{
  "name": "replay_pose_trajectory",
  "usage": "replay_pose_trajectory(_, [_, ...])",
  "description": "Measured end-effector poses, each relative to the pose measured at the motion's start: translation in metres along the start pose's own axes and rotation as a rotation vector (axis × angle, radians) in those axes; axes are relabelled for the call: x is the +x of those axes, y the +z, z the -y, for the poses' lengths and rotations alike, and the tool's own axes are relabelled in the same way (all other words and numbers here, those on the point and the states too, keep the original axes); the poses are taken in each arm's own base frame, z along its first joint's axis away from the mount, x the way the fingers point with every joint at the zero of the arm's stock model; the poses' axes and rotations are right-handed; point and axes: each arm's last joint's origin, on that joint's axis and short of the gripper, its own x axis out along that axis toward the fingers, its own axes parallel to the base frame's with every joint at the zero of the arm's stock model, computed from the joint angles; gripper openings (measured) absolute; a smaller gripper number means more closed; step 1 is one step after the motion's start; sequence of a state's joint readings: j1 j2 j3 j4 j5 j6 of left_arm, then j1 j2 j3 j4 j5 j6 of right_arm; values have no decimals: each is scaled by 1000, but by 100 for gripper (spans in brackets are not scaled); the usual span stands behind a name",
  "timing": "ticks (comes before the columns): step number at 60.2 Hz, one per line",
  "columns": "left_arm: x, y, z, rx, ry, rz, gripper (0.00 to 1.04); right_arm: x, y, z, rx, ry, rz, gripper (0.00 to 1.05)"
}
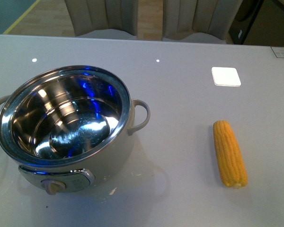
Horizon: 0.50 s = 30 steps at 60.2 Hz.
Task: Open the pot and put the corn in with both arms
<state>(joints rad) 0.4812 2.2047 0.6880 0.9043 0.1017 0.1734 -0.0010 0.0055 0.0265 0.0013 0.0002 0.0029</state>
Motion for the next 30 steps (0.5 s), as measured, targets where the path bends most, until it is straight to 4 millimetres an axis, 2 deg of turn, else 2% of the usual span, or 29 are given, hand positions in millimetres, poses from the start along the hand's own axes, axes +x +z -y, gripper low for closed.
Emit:
replay_pose_trajectory(13, [18, -15, 4, -2, -12, -20, 44, 0, 0, 0, 0, 0, 0, 96])
replay_pose_trajectory(30, [37, -25, 5, 11, -16, -6, 44, 0, 0, 0, 0, 0, 0, 96])
